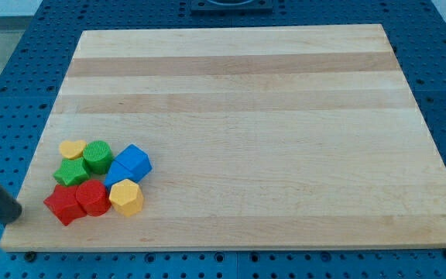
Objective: Separate the hexagon from the group of blocks
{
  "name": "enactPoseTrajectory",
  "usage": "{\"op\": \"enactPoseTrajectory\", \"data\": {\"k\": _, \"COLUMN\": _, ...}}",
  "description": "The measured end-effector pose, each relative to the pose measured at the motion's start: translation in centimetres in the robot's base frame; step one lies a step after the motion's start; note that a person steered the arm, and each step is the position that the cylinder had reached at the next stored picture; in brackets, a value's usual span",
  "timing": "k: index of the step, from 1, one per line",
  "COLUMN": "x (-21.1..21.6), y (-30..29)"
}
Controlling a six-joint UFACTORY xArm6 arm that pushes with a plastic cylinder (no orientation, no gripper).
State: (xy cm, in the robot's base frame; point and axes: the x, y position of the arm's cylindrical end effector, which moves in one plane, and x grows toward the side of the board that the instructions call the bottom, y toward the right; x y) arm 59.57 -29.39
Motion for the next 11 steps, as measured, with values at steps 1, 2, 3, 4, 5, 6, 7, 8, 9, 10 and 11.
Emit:
{"op": "enactPoseTrajectory", "data": {"k": 1, "x": 0.9, "y": 2.2}}
{"op": "enactPoseTrajectory", "data": {"k": 2, "x": -0.4, "y": 5.6}}
{"op": "enactPoseTrajectory", "data": {"k": 3, "x": -1.6, "y": 7.1}}
{"op": "enactPoseTrajectory", "data": {"k": 4, "x": -2.3, "y": 9.3}}
{"op": "enactPoseTrajectory", "data": {"k": 5, "x": -2.6, "y": 12.5}}
{"op": "enactPoseTrajectory", "data": {"k": 6, "x": -2.6, "y": 16.0}}
{"op": "enactPoseTrajectory", "data": {"k": 7, "x": -2.6, "y": 19.3}}
{"op": "enactPoseTrajectory", "data": {"k": 8, "x": -2.4, "y": 21.1}}
{"op": "enactPoseTrajectory", "data": {"k": 9, "x": -0.5, "y": 21.1}}
{"op": "enactPoseTrajectory", "data": {"k": 10, "x": 0.5, "y": 21.4}}
{"op": "enactPoseTrajectory", "data": {"k": 11, "x": -0.2, "y": 23.1}}
